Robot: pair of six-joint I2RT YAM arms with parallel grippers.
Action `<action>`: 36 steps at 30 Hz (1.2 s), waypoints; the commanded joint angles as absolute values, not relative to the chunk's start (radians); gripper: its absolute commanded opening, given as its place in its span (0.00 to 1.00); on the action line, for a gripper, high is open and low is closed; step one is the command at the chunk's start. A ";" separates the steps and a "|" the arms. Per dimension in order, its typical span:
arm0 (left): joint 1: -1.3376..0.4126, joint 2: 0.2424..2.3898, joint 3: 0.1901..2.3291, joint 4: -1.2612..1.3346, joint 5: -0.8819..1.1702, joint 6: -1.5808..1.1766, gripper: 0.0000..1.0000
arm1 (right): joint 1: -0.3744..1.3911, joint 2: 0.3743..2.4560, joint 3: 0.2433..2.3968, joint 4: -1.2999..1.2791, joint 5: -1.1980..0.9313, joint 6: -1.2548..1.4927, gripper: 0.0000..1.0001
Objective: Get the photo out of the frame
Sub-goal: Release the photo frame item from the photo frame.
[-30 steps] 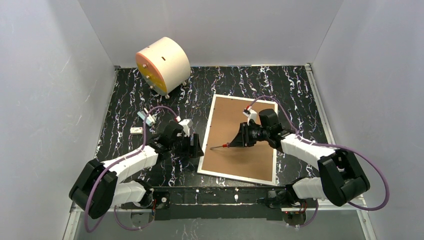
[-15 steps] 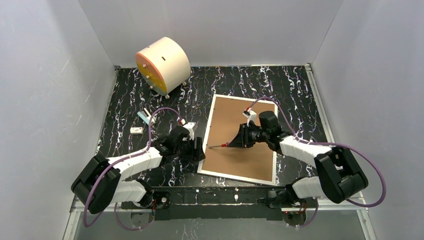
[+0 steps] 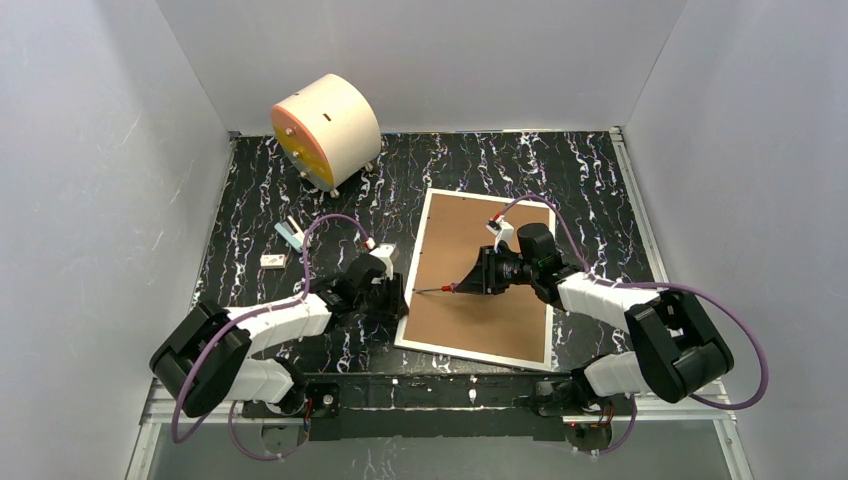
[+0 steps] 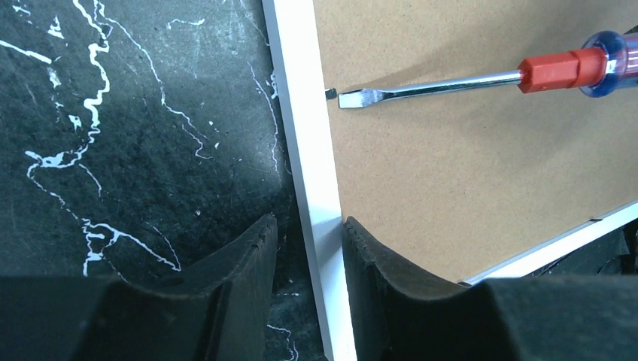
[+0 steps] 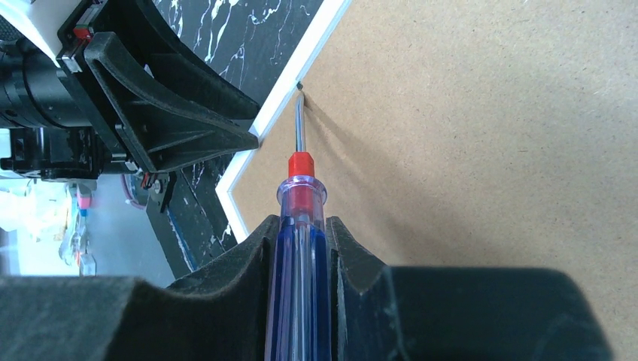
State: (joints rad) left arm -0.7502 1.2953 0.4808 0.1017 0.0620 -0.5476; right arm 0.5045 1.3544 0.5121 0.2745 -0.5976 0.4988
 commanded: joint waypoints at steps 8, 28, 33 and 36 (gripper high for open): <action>-0.773 1.350 0.460 0.028 0.014 -0.521 0.35 | 0.506 1.412 0.512 0.282 -0.540 0.482 0.01; -0.798 1.426 0.471 0.006 0.026 -0.469 0.04 | 0.506 1.504 0.557 0.311 -0.597 0.458 0.01; -0.801 1.428 0.480 0.006 0.026 -0.465 0.02 | 0.508 1.495 0.658 0.189 -0.563 0.418 0.01; -0.803 1.426 0.482 0.006 0.020 -0.466 0.01 | 0.526 1.497 0.729 0.093 -0.525 0.401 0.01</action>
